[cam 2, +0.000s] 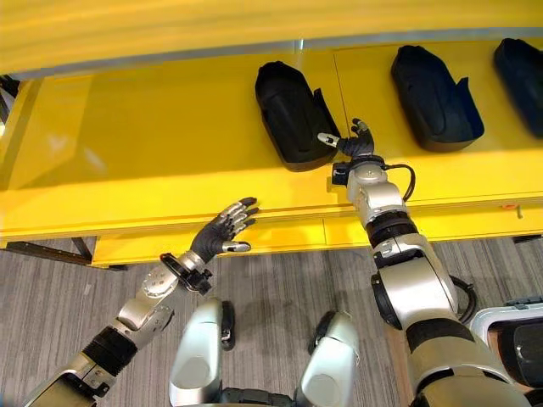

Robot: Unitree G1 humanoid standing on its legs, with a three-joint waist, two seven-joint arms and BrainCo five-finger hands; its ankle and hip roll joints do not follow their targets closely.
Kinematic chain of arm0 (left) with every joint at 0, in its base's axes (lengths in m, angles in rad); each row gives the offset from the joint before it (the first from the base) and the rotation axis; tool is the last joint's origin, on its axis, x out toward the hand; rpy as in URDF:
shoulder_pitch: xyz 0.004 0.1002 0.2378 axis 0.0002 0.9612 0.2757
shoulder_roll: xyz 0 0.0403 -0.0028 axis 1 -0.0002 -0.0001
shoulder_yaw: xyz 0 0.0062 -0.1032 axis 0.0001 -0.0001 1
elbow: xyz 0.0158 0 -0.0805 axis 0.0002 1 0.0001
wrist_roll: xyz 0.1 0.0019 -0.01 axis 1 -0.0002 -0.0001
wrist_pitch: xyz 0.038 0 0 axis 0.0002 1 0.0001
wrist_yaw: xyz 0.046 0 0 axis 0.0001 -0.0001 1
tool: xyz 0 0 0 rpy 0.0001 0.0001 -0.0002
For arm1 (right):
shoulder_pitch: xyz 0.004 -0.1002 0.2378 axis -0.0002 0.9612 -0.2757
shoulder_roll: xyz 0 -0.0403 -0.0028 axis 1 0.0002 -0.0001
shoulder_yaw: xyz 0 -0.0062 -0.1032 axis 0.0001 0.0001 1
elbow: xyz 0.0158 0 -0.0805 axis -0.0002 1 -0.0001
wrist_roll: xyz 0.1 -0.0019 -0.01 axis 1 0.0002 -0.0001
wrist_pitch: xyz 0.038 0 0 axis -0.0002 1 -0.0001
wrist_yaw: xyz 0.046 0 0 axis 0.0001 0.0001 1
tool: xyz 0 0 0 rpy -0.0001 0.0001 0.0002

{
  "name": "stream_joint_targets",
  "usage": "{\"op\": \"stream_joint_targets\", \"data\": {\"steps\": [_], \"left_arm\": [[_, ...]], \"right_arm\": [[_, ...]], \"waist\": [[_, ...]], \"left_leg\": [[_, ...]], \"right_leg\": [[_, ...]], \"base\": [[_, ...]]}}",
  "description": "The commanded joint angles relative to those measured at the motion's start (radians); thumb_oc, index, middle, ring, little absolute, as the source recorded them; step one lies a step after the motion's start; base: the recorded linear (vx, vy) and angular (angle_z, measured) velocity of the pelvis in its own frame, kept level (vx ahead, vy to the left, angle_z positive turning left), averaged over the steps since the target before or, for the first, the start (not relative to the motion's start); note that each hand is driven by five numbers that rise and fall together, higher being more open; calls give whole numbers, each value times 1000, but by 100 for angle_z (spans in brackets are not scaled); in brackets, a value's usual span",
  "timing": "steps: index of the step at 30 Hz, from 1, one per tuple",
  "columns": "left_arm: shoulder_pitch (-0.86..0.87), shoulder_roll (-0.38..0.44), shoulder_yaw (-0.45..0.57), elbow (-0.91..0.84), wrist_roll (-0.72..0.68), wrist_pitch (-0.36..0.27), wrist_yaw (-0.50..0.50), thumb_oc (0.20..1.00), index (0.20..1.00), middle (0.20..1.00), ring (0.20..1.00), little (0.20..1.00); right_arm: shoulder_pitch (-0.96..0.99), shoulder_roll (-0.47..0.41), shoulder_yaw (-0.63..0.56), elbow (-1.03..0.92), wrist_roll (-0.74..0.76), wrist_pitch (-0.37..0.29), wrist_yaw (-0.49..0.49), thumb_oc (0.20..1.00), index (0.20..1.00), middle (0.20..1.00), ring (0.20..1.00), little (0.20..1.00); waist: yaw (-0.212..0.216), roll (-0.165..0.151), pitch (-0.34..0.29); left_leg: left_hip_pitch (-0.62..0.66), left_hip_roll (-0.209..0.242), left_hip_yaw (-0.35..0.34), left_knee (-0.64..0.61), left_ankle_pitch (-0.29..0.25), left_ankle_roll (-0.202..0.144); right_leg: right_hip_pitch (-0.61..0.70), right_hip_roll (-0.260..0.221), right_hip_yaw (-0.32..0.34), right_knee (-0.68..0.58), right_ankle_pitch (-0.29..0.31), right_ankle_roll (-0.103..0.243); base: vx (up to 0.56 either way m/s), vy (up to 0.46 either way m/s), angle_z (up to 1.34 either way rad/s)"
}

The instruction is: Move parts from the plastic box to the shelf.

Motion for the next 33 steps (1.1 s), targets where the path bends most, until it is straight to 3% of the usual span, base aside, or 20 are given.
{"op": "stream_joint_targets", "data": {"steps": [1, 10, 11, 16, 20, 33], "left_arm": [[5, 9, 50, -159, 51, -107, 63, 1000, 1000, 1000, 1000, 1000], [29, 12, 142, -198, 52, -122, 66, 1000, 1000, 1000, 1000, 1000], [32, 12, 142, -198, 52, -122, 62, 1000, 1000, 1000, 1000, 1000], [35, 8, 141, -195, 55, -117, 62, 1000, 1000, 1000, 1000, 1000], [39, 6, 138, -189, 63, -135, 81, 1000, 1000, 1000, 1000, 1000], [51, 5, 148, -201, 62, -140, 99, 1000, 1000, 1000, 1000, 1000]], "right_arm": [[73, 98, -13, 35, 65, 42, 54, 1000, 1000, 1000, 1000, 1000], [135, 141, -32, 30, 64, 33, 56, 1000, 1000, 1000, 1000, 1000], [141, 143, -31, 30, 64, 34, 61, 1000, 1000, 1000, 1000, 1000], [164, 159, -20, 25, 63, 41, 71, 1000, 1000, 1000, 1000, 1000], [173, 169, -12, 28, 61, 39, 90, 1000, 1000, 1000, 1000, 1000], [181, 194, 8, 34, 62, 19, 91, 1000, 1000, 1000, 1000, 1000]], "waist": [[50, 8, 10], [75, 3, -1], [77, 1, -1], [78, 0, -4], [83, -3, -3], [97, -2, 4]], "left_leg": [[26, -28, 56, -124, 92, 67], [42, -41, 44, -154, 106, 69], [49, -44, 39, -143, 85, 62], [42, -42, 40, -146, 103, 71], [47, -47, 34, -126, 75, 67], [40, -54, 27, -117, 74, 71]], "right_leg": [[46, 44, 19, 100, -32, -18], [84, 46, 2, 63, -25, -17], [94, 45, 8, 70, -42, -7], [90, 48, 1, 67, -28, -19], [102, 45, 6, 76, -46, -9], [106, 43, 0, 79, -45, -7]], "base": [[-34, -22, 1], [27, -30, 7], [88, -20, 4], [17, -2, 1], [38, -6, 0], [0, 0, 0]]}}
